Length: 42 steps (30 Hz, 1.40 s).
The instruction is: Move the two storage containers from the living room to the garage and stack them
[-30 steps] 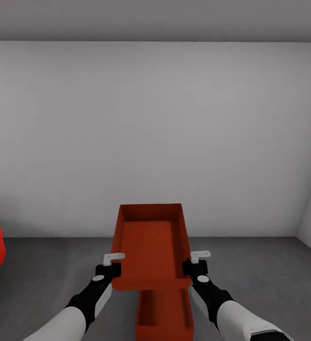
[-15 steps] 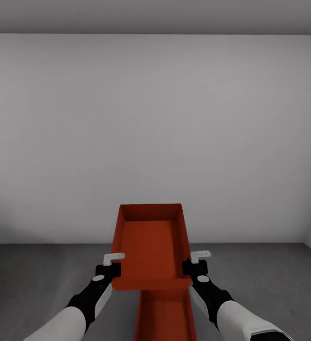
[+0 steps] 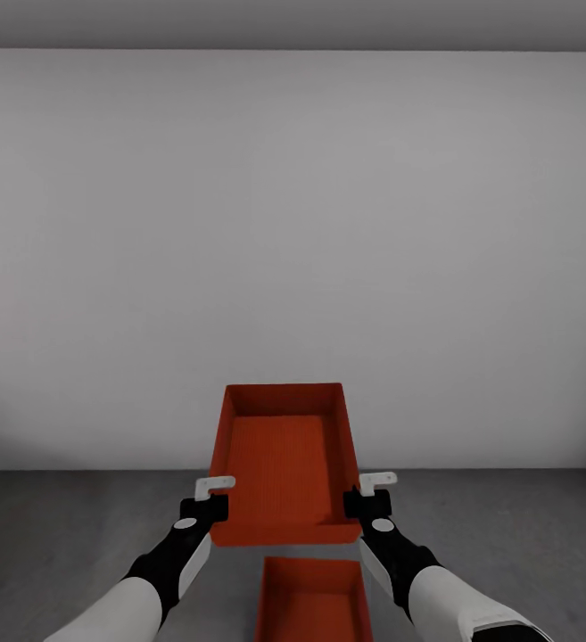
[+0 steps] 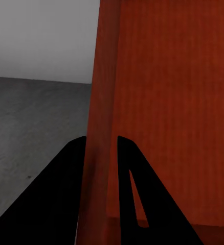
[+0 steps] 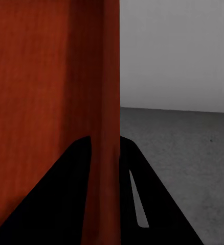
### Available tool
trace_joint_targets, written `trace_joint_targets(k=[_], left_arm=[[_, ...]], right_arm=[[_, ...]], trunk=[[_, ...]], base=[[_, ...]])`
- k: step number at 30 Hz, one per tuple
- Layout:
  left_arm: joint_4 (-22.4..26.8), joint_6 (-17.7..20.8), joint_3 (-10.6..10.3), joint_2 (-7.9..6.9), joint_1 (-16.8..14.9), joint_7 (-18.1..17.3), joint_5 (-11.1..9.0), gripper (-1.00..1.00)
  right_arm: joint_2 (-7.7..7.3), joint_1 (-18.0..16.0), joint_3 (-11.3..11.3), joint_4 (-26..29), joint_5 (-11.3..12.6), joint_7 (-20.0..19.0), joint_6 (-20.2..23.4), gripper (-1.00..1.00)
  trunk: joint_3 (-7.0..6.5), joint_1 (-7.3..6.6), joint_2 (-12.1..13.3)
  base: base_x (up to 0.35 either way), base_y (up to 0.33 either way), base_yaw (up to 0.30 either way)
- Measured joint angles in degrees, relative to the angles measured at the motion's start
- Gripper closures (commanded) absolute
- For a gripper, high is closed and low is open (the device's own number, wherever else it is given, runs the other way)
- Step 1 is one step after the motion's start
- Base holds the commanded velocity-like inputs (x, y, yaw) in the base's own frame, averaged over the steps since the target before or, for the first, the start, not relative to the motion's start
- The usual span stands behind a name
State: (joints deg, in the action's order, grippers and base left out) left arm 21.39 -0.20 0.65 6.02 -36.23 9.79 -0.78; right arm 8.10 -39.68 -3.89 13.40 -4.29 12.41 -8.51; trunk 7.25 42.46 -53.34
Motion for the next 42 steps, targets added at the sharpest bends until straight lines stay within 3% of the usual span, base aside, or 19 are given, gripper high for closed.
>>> trace_joint_targets(k=[22, 42], left_arm=[[0.03, -0.05, 0.01, -0.01, 0.0, -0.02, 0.0, 1.0], [-0.04, 0.03, 0.02, 0.02, -0.01, 0.02, 0.0, 1.0]], right_arm=[[0.01, -0.02, -0.02, 0.0, 0.01, 0.01, -0.06, 1.0], [-0.01, -0.02, -0.03, 0.01, 0.0, -0.01, 0.1, 1.0]], trunk=[[0.0, 0.01, 0.0], [0.0, 0.01, 0.0]], base=[[0.004, 0.0, -0.006], [0.0, 0.0, -0.191]])
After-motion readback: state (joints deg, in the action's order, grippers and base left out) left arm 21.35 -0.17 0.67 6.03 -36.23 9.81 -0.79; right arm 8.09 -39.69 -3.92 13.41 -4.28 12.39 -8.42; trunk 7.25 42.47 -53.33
